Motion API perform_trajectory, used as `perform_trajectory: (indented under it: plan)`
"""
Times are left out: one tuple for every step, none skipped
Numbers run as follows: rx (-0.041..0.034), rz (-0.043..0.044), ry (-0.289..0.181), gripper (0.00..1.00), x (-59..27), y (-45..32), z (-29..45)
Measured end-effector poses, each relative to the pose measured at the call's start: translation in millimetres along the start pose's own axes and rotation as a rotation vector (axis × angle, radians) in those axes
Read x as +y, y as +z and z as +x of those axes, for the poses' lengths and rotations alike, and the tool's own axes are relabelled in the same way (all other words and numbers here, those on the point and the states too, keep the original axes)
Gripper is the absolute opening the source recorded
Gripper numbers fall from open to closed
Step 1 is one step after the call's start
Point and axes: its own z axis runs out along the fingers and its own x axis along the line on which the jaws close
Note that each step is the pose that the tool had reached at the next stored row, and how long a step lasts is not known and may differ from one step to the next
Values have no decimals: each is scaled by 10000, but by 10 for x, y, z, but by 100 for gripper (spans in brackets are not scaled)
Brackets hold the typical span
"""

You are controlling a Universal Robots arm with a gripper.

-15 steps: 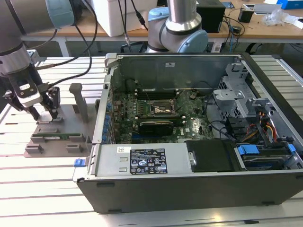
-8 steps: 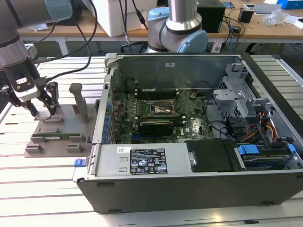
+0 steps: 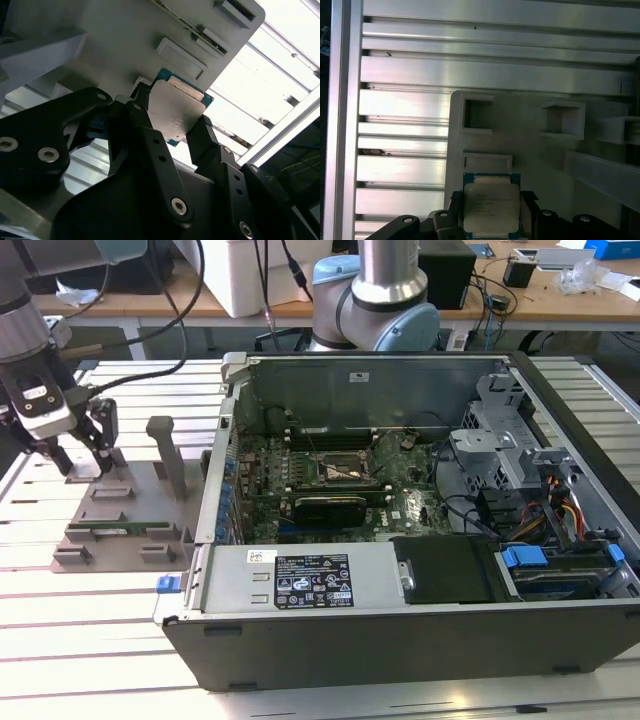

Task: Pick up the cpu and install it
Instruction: 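Pick up the cpu and move it towards the insertion slot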

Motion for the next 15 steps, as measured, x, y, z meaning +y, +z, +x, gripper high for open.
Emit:
perform_trajectory:
  plan:
    - [0, 0, 0, 54, 0, -35, -1]
    - [0, 0, 0, 54, 0, -75, -2]
    - [0, 0, 0, 54, 0, -96, -3]
    - [0, 0, 0, 54, -1, -116, -4]
    - [0, 0, 0, 54, 0, -144, -5]
    - [0, 0, 0, 54, 0, -163, -5]
    - [0, 0, 0, 54, 0, -211, -7]
    - [0, 0, 0, 54, 0, -236, -7]
    - [0, 0, 0, 54, 0, -256, -8]
    - [0, 0, 0, 54, 0, -296, -9]
    - [0, 0, 0, 54, 1, -325, -10]
    - [0, 0, 0, 54, 2, -348, -11]
    - [-1, 0, 0, 54, 2, -364, -12]
    - [1, 0, 0, 54, 2, -391, -12]
    - [0, 0, 0, 54, 3, -411, -13]
